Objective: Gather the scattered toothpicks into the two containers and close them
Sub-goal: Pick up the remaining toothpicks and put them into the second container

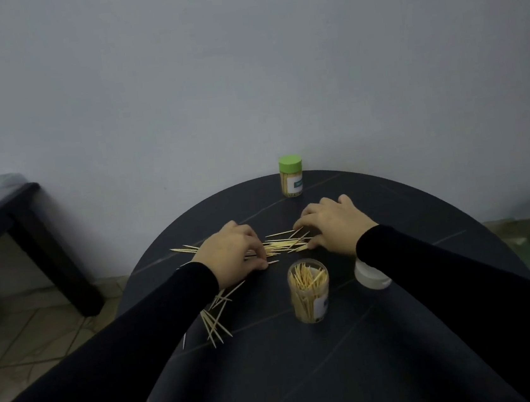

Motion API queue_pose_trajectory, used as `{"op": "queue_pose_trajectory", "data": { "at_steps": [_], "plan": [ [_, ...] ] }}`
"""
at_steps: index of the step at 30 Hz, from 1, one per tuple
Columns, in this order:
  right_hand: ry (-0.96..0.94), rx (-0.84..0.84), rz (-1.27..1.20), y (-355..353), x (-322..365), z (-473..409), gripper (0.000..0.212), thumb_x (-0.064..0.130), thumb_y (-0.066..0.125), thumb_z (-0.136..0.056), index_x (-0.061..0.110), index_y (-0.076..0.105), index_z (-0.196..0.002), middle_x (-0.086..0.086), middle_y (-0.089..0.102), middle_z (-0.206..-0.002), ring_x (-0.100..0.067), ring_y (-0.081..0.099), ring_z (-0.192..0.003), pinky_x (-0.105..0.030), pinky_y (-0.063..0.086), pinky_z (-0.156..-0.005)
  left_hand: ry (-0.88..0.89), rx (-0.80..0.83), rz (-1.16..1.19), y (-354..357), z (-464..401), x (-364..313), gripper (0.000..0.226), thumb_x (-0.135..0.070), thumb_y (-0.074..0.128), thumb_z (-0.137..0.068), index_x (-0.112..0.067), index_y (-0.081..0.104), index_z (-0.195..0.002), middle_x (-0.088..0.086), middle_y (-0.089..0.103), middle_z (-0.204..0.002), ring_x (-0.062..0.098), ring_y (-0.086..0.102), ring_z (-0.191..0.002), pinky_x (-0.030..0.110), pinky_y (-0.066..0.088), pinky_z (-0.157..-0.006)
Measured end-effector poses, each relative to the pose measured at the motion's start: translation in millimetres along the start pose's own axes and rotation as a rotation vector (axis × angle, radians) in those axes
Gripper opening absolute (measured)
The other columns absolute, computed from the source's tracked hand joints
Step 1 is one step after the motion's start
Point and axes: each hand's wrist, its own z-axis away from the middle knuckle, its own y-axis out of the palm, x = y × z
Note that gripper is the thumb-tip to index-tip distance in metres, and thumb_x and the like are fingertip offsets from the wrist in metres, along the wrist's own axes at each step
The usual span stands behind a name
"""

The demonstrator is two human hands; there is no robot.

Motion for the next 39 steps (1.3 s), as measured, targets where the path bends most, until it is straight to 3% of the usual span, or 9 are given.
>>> {"op": "queue_pose_trajectory", "data": {
  "at_steps": [4,8,15,22,27,39],
  "plan": [
    [-0.026,0.114,-0.013,-2,-5,-9,0.056,0.037,0.053,-0.096,0.034,0.031,-0.147,0.007,0.035,-0.151,-0.02,0.032,-0.134,-0.047,0.021,-0.109,-0.121,-0.017,0.106,4,-12,5,0.043,-0.046,0.062,-0.087,-0.037,0.054,-0.128,-0.012,0.05,-0.129,0.01,0.038,-0.113,0.029,0.039,-0.094],
    [-0.044,0.115,-0.017,-4,-6,-12,0.047,0.04,0.048,-0.098,0.034,0.039,-0.144,0.007,0.042,-0.145,-0.02,0.034,-0.13,-0.046,0.021,-0.107,-0.151,0.022,0.12,9,-24,6,0.049,-0.047,0.058,-0.089,-0.035,0.049,-0.135,-0.009,0.05,-0.13,0.012,0.038,-0.113,0.03,0.038,-0.096],
    [-0.038,0.006,0.003,-6,4,-12,0.03,0.037,0.048,-0.098,0.035,0.061,-0.126,0.008,0.06,-0.124,-0.018,0.046,-0.115,-0.044,0.023,-0.102,-0.124,-0.033,0.011,6,-34,-4,0.028,-0.043,0.053,-0.093,-0.037,0.065,-0.117,-0.011,0.058,-0.114,0.008,0.037,-0.097,0.026,0.039,-0.083],
    [-0.035,-0.02,0.083,-9,10,1,0.027,0.037,0.044,-0.1,0.032,0.064,-0.119,0.004,0.061,-0.117,-0.02,0.051,-0.112,-0.049,0.023,-0.106,-0.042,-0.052,-0.172,-3,-34,-19,0.025,-0.041,0.048,-0.096,-0.031,0.064,-0.113,-0.007,0.059,-0.113,0.013,0.047,-0.103,0.027,0.043,-0.081],
    [-0.034,-0.12,0.064,-4,10,17,0.029,0.037,0.044,-0.1,0.031,0.061,-0.122,0.005,0.061,-0.117,-0.018,0.052,-0.109,-0.045,0.026,-0.103,-0.028,-0.065,-0.236,-4,-28,-24,0.024,-0.041,0.047,-0.097,-0.029,0.061,-0.112,-0.006,0.058,-0.113,0.013,0.048,-0.101,0.025,0.041,-0.076],
    [0.007,-0.187,-0.135,1,10,30,0.022,0.04,0.05,-0.096,0.033,0.061,-0.114,0.012,0.061,-0.114,-0.011,0.052,-0.108,-0.037,0.026,-0.099,-0.082,-0.197,-0.008,6,-5,-23,0.018,-0.043,0.052,-0.093,-0.034,0.064,-0.103,-0.013,0.056,-0.106,0.009,0.048,-0.1,0.026,0.045,-0.081]
  ]
}}
